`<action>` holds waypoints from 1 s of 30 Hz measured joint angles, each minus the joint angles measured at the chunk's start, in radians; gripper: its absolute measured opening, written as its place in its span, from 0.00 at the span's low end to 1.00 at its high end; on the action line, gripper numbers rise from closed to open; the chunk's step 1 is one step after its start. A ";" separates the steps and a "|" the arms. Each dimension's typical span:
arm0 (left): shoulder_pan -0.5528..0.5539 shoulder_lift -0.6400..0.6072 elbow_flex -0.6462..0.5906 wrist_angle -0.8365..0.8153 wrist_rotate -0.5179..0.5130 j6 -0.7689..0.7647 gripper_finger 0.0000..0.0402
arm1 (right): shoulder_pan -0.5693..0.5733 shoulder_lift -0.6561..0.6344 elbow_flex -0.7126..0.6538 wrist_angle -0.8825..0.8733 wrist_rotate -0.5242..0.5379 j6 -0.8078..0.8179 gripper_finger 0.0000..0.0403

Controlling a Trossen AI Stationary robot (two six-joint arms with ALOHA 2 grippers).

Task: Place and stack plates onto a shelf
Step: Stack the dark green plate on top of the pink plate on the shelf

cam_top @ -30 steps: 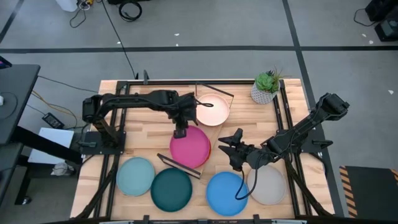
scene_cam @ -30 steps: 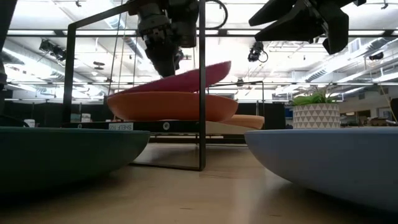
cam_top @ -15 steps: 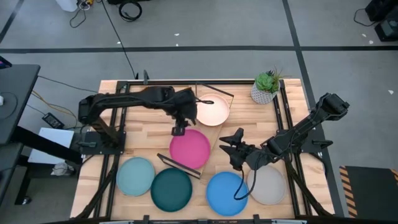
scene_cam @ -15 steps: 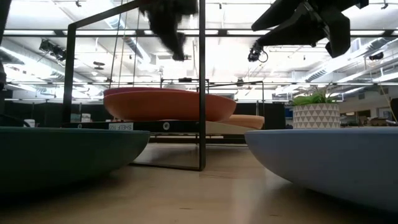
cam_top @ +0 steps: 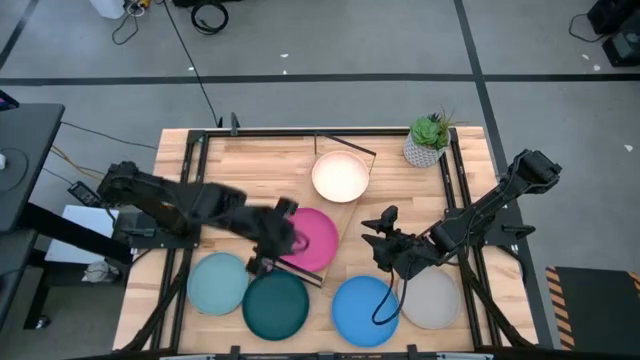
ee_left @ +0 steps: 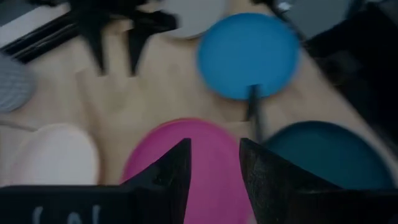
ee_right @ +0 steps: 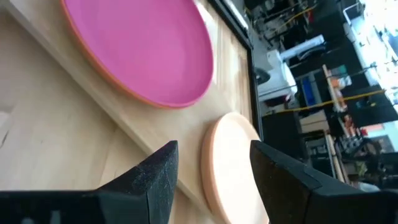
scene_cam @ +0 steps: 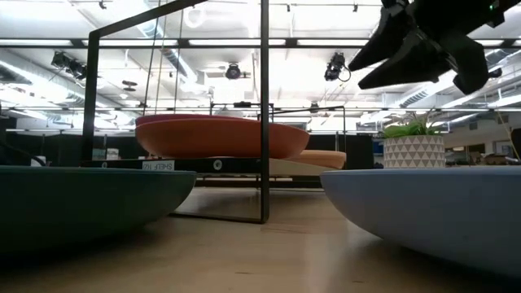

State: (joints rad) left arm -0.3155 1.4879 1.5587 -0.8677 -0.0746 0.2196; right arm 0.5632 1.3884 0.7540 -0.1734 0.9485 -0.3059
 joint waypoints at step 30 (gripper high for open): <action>-0.601 0.005 -0.538 0.549 -0.249 -1.078 0.35 | -0.127 -0.001 -0.023 0.106 0.068 -0.116 0.44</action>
State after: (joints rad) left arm -0.9161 1.4925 1.0210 -0.3189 -0.3235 -0.8588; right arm 0.4362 1.3872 0.7307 -0.0672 1.0170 -0.4215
